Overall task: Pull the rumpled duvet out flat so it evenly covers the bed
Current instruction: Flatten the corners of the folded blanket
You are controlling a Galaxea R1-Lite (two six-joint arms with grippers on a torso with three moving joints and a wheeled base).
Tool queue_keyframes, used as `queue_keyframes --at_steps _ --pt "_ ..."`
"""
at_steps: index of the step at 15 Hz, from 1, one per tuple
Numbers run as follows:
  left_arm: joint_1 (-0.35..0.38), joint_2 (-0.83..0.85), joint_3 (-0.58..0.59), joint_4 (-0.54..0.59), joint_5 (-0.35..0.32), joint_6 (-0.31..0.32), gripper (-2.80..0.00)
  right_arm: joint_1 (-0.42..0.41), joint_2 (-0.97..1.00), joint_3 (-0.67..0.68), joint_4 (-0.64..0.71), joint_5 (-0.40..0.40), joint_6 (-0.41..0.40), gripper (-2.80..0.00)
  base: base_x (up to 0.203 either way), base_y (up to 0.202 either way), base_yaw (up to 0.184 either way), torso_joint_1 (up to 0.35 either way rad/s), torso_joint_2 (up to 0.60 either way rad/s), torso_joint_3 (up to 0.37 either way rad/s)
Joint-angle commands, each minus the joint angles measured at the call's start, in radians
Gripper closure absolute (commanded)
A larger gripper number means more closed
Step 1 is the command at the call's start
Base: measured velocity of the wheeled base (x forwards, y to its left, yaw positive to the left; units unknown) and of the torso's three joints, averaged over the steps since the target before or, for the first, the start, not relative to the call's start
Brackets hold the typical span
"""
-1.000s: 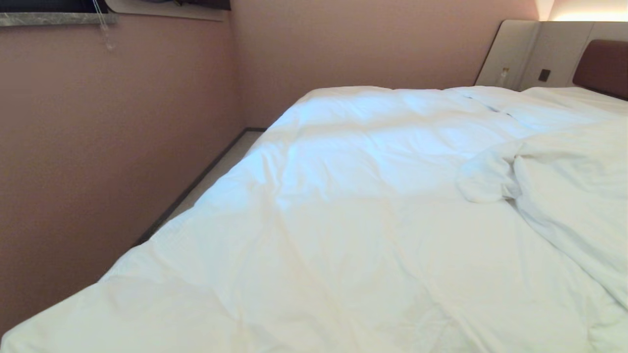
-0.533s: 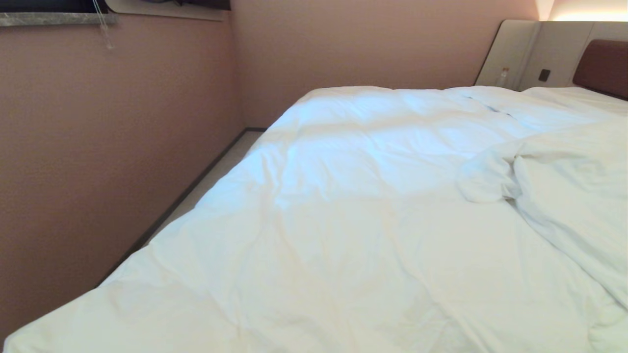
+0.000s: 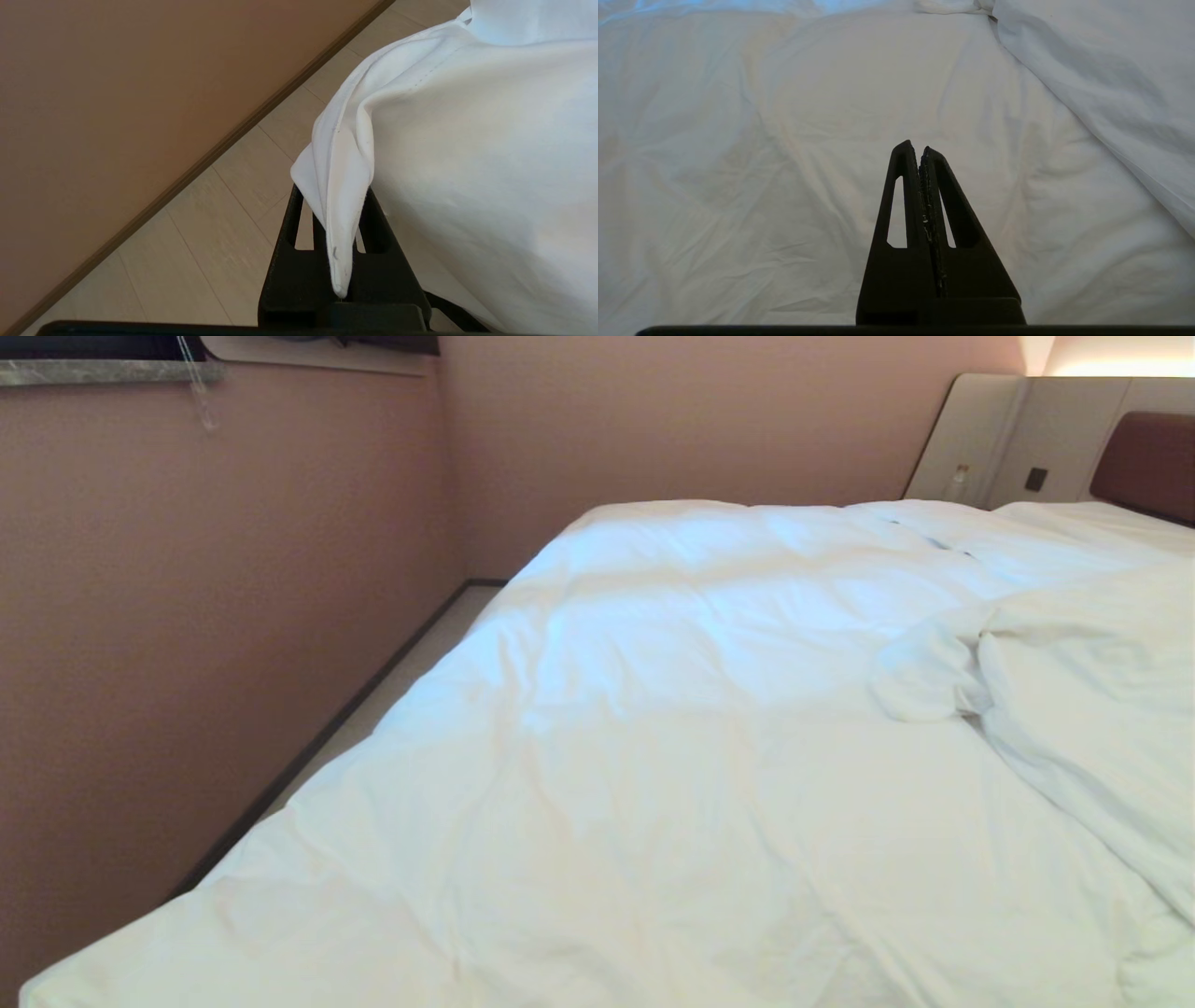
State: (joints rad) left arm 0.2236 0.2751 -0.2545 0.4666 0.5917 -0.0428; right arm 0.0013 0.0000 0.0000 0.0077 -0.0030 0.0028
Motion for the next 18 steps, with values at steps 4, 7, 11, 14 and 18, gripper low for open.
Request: queue_keyframes --at_steps 4,7,11,14,18 --pt "0.000 0.003 0.001 0.003 0.003 -0.003 0.00 0.000 0.001 0.000 0.000 0.000 0.000 0.00 -0.129 -0.033 -0.006 0.006 0.00 0.002" --pt "0.000 0.003 0.001 0.001 0.003 -0.005 0.00 0.000 0.000 0.000 0.000 0.001 0.000 0.00 -0.185 -0.165 -0.001 0.002 0.00 0.003" --pt "0.000 0.003 0.003 0.003 0.002 -0.003 0.00 0.000 0.001 0.000 0.000 0.000 0.000 0.00 -0.013 -0.028 -0.004 0.000 0.00 0.002" --pt "0.000 0.003 0.001 0.002 0.002 -0.003 0.00 0.000 0.002 0.000 0.000 0.001 0.000 0.00 0.000 0.000 0.000 0.000 0.00 0.000" --pt "0.000 0.003 0.002 0.002 -0.006 -0.004 0.00 0.000 0.001 0.000 0.000 0.000 0.000 0.00 0.000 0.000 0.000 0.000 0.00 0.000"
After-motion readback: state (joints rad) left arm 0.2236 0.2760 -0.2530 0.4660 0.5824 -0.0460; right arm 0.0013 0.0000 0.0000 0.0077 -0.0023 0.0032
